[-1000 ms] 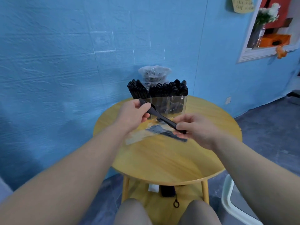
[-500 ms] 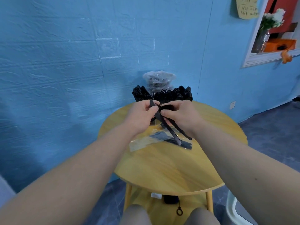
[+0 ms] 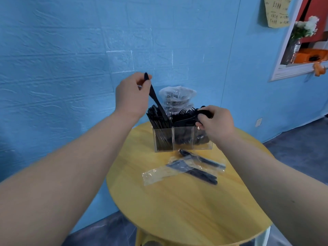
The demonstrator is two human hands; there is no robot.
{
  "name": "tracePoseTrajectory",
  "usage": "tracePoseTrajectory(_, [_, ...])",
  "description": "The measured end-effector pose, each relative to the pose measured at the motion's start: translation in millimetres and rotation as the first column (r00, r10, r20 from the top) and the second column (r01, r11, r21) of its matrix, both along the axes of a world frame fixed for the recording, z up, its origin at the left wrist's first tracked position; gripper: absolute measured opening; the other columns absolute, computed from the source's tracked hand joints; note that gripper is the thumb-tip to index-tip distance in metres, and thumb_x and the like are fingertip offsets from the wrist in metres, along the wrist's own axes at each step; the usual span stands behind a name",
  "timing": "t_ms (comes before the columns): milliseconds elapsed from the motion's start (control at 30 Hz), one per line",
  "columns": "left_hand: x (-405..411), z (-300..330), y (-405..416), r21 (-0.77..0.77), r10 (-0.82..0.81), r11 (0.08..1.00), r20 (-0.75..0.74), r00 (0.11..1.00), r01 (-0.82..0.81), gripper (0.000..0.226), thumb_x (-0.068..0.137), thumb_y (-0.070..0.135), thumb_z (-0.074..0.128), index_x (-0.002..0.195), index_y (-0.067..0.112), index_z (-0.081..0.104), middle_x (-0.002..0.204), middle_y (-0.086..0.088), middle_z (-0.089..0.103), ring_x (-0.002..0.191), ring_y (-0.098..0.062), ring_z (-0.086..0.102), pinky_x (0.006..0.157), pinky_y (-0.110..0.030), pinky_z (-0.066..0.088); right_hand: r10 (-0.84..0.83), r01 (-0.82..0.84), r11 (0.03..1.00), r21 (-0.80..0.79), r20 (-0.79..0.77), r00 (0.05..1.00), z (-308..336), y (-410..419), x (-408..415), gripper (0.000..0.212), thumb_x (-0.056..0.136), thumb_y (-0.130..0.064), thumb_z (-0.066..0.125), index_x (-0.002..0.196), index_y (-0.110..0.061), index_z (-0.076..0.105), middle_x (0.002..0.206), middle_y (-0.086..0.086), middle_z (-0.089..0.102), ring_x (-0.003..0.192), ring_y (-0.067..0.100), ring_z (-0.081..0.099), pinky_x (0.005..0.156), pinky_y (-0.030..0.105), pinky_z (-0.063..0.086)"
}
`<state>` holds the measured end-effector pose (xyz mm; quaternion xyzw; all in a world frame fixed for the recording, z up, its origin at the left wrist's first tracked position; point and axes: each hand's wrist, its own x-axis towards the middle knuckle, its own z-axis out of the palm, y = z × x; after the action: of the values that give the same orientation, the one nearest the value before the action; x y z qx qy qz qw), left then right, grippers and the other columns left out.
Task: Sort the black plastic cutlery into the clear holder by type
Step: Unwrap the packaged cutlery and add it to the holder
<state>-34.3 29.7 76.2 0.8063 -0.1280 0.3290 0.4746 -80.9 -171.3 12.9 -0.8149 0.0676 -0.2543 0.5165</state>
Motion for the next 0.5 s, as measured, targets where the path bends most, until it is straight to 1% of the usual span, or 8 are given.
tracePoseTrajectory(100, [14.7,7.3,-2.9,0.073,0.012,0.997,0.034,0.999,-0.014,0.017,0.092,0.02,0.056,0.102,0.023,0.069,0.086,0.013,0.063,0.075,-0.009,0.057,0.069,-0.015,0.041,-0.01,0.01,0.999,-0.03,0.008,1.0,-0.4,-2.8,7.5,0.017,0.086,-0.008,0.053,0.087,-0.013,0.069,0.068,0.003,0.068,0.073,0.021,0.067,0.073,0.04,0.055])
tracePoseTrajectory(200, [24.5,4.7,-7.9,0.16,0.019,0.987,0.023,1.0,-0.022,0.015,0.092,0.021,0.056,0.099,0.024,0.069,0.08,0.016,0.061,0.076,-0.011,0.058,0.069,-0.019,0.039,-0.02,0.02,0.995,-0.099,0.004,1.0,-2.0,-6.2,11.8,0.016,0.088,-0.011,0.055,0.091,-0.015,0.07,0.075,0.0,0.066,0.072,0.021,0.06,0.062,0.027,0.045])
tracePoseTrajectory(267, [28.4,3.0,-10.0,0.192,0.031,0.981,0.027,0.999,-0.035,0.015,0.092,0.022,0.056,0.098,0.022,0.07,0.079,0.015,0.061,0.076,-0.011,0.057,0.07,-0.021,0.039,-0.012,0.012,0.995,-0.102,0.002,1.0,-2.9,-8.8,14.2,0.015,0.089,-0.011,0.056,0.091,-0.017,0.069,0.076,-0.003,0.064,0.072,0.018,0.057,0.061,0.024,0.041])
tracePoseTrajectory(333, [32.9,-2.0,-12.9,0.238,0.037,0.971,0.021,0.999,-0.04,0.015,0.092,0.024,0.056,0.095,0.021,0.071,0.078,0.01,0.064,0.077,-0.014,0.058,0.072,-0.025,0.042,0.001,-0.002,0.996,-0.087,-0.007,1.0,-5.3,-10.6,16.7,0.015,0.089,-0.011,0.056,0.091,-0.019,0.069,0.076,-0.007,0.063,0.071,0.014,0.057,0.061,0.022,0.041])
tracePoseTrajectory(400, [38.4,-11.9,-16.3,0.345,0.053,0.938,-0.018,0.998,-0.043,0.018,0.093,0.027,0.055,0.09,0.019,0.07,0.077,0.004,0.066,0.079,-0.021,0.059,0.071,-0.031,0.046,0.016,-0.017,0.997,-0.08,-0.016,1.0,-9.2,-10.7,19.6,0.014,0.09,-0.012,0.057,0.091,-0.022,0.067,0.076,-0.01,0.062,0.066,0.009,0.055,0.056,0.017,0.039])
tracePoseTrajectory(433, [42.0,-17.9,-18.1,0.418,0.07,0.907,-0.05,0.996,-0.042,0.021,0.094,0.028,0.052,0.087,0.019,0.07,0.075,0.001,0.065,0.079,-0.024,0.058,0.068,-0.033,0.045,0.021,-0.023,0.997,-0.079,-0.018,1.0,-11.0,-10.6,21.0,0.014,0.091,-0.012,0.057,0.092,-0.022,0.067,0.076,-0.011,0.062,0.064,0.006,0.053,0.054,0.015,0.037])
tracePoseTrajectory(500, [48.4,-32.3,-20.5,0.574,0.115,0.818,-0.116,0.987,-0.028,0.031,0.097,0.028,0.045,0.076,0.017,0.063,0.066,0.001,0.057,0.083,-0.029,0.056,0.06,-0.033,0.038,0.03,-0.031,0.997,-0.077,-0.019,0.999,-14.6,-10.8,23.2,0.013,0.09,-0.012,0.058,0.094,-0.022,0.068,0.077,-0.012,0.062,0.062,0.004,0.053,0.054,0.014,0.037])
